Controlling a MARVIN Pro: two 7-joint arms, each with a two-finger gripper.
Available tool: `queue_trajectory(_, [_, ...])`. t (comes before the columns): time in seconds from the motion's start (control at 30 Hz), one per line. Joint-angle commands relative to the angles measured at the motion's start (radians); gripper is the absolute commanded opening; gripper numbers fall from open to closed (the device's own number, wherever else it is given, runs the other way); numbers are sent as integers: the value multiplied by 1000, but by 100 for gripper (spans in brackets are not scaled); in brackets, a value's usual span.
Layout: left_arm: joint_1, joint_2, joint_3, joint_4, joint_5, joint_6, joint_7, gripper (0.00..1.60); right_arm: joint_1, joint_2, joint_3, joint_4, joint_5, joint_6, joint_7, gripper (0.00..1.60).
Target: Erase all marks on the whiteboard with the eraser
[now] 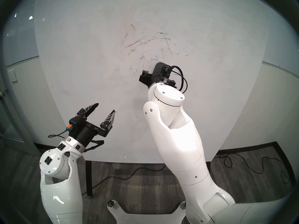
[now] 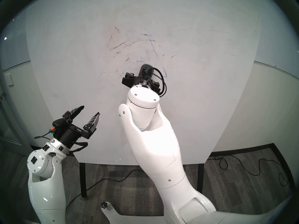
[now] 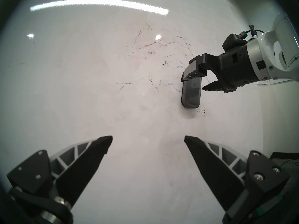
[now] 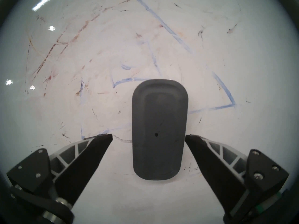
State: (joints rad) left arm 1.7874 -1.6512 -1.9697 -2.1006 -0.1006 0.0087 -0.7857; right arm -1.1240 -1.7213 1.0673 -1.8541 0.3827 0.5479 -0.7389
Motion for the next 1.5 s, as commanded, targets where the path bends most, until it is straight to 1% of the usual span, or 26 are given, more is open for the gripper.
queue_trajectory(0.0, [-2,1,2,-16,-6,-3,3,160,35,-12,8,8,6,-17,15,160])
queue_trajectory(0.5, [-2,1,2,-16,-6,-3,3,160,52,-22,46,48,14,-33,26,160])
queue_trajectory(1.03, [-2,1,2,-16,-6,-3,3,160,53,-36,45,76,4,-35,12,160])
queue_trajectory(1.07, [-2,1,2,-16,-6,-3,3,160,52,-37,45,76,4,-34,11,153])
queue_trajectory(1.1, [-2,1,2,-16,-6,-3,3,160,52,-38,45,76,4,-33,10,103])
queue_trajectory(1.13, [-2,1,2,-16,-6,-3,3,160,52,-38,45,76,4,-33,9,78])
queue_trajectory(1.17, [-2,1,2,-16,-6,-3,3,160,51,-39,45,76,4,-32,8,75])
queue_trajectory(1.2, [-2,1,2,-16,-6,-3,3,160,51,-39,45,76,4,-31,5,67])
queue_trajectory(1.23, [-2,1,2,-16,-6,-3,3,160,51,-40,45,76,4,-31,4,51])
queue_trajectory(1.27, [-2,1,2,-16,-6,-3,3,160,51,-40,44,75,4,-30,3,40])
queue_trajectory(1.3, [-2,1,2,-16,-6,-3,3,160,50,-40,44,75,4,-30,1,33])
queue_trajectory(1.33, [-2,1,2,-16,-6,-3,3,160,50,-39,43,75,3,-30,-1,21])
queue_trajectory(1.37, [-2,1,2,-16,-6,-3,3,160,49,-39,42,75,2,-29,-2,5])
queue_trajectory(1.4, [-2,1,2,-16,-6,-3,3,160,48,-38,41,74,2,-30,-2,0])
queue_trajectory(1.47, [-2,1,2,-16,-6,-3,3,160,45,-31,35,70,0,-31,3,0])
